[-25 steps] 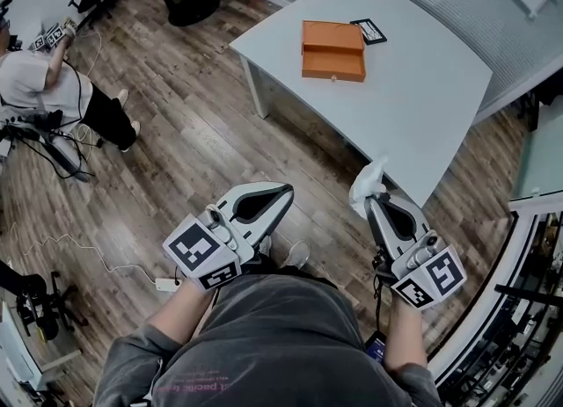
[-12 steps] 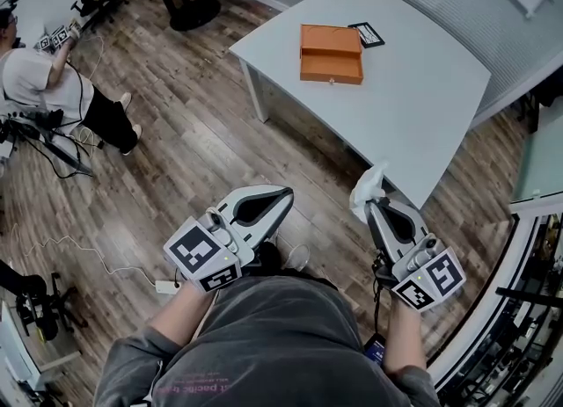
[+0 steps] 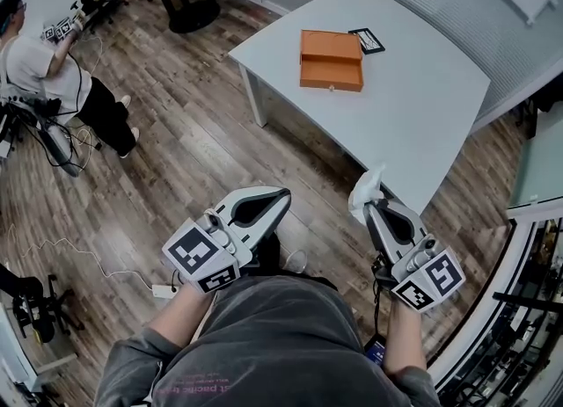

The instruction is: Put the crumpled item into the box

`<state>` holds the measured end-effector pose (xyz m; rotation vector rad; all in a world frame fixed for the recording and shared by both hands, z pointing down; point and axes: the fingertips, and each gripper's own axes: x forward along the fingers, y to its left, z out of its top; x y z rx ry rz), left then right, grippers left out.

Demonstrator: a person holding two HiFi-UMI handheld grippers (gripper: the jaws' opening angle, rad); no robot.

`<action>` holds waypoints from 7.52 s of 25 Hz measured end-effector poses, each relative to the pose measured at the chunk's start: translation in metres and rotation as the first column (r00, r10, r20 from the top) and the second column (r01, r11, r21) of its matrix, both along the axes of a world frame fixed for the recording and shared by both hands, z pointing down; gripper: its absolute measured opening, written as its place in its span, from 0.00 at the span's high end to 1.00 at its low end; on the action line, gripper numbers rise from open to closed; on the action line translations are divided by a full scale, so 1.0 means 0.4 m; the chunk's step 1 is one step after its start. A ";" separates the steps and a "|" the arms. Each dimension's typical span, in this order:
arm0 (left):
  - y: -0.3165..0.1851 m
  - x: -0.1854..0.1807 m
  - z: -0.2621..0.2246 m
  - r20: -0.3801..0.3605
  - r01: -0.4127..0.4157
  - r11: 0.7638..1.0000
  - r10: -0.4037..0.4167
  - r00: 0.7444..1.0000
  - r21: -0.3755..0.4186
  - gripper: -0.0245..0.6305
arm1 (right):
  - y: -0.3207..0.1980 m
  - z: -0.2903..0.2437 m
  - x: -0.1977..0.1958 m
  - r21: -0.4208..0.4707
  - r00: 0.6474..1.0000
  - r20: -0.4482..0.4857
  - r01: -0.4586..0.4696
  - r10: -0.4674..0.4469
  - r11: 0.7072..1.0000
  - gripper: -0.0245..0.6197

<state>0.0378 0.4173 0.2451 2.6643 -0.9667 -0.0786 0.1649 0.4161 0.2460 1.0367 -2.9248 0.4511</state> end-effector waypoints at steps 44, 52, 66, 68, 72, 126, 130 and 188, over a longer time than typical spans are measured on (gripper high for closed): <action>-0.703 -0.249 0.087 -0.037 -0.076 0.994 0.073 0.997 -0.074 0.94 | -0.674 0.077 -0.289 -0.093 0.999 -0.042 -0.030 0.026 0.995 0.95; -0.789 -0.310 0.085 -0.032 -0.104 0.993 0.102 0.994 -0.063 0.94 | -0.758 0.071 -0.356 -0.090 0.998 -0.045 -0.052 0.048 0.995 0.95; -0.885 -0.347 0.092 -0.037 -0.130 0.990 0.128 0.991 -0.054 0.94 | -0.846 0.068 -0.396 -0.085 0.995 -0.067 -0.080 0.075 0.993 0.95; -0.890 -0.345 0.090 -0.039 -0.132 0.990 0.130 0.991 -0.054 0.94 | -0.852 0.064 -0.394 -0.083 0.994 -0.070 -0.084 0.078 0.993 0.95; -0.904 -0.336 0.089 -0.039 -0.130 0.990 0.128 0.991 -0.055 0.94 | -0.868 0.059 -0.380 -0.081 0.994 -0.071 -0.087 0.082 0.993 0.95; -1.252 0.093 0.190 0.120 -0.027 0.991 0.043 0.992 -0.132 0.94 | -1.285 0.197 0.036 -0.147 0.999 0.024 0.027 -0.024 0.989 0.95; -1.265 0.076 0.194 0.112 -0.038 0.990 0.054 0.992 -0.138 0.94 | -1.298 0.203 0.030 -0.149 1.000 -0.006 0.006 -0.006 0.989 0.95; -1.353 -0.106 0.365 0.055 -0.022 0.952 0.041 0.998 -0.305 0.94 | -1.352 0.712 -0.150 -0.268 0.658 -0.644 0.283 -0.389 0.921 0.95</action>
